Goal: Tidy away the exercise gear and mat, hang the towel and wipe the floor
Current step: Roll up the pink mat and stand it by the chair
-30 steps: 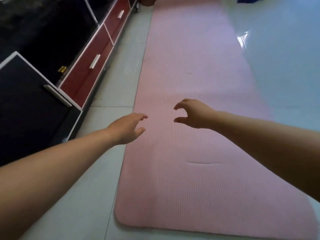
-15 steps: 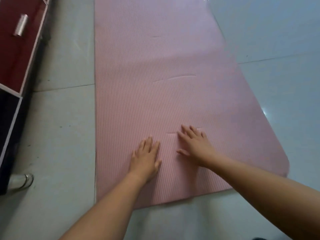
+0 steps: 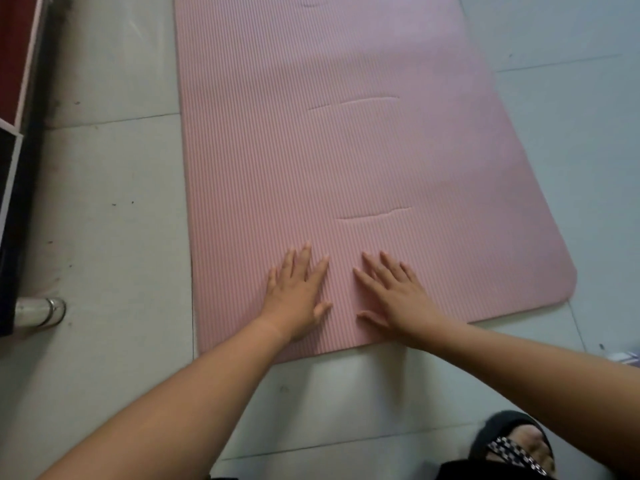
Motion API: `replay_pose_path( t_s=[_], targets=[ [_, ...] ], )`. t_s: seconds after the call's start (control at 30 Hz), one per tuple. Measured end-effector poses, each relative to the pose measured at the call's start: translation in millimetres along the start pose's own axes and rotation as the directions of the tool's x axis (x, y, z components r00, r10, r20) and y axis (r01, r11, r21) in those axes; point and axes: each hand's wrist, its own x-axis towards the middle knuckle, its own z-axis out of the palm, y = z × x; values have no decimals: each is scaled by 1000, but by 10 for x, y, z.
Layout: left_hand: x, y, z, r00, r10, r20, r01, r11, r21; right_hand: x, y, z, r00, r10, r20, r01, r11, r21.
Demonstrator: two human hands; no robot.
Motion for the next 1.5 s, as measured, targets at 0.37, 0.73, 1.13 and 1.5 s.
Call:
replay_pose_path(
  t_s=[0.37,0.73,1.13,1.5],
  targets=[
    [-69,-245,-100,993,102,62,-106,992,68,-198,36,-37,998,-64,11,61,984,166],
    [-48,-253,-109,993,102,56,-105,994,37,-328,2,-33,991,-136,13,135,987,85],
    [-2,-232,-778,992,110,66,-70,898,-435,-103,14,-616,964,-181,-192,209,969,132],
    [121,-138,-1279,981,86,-173,-133,951,-280,537,127,-1619,987,-57,-147,80,985,152]
  ],
)
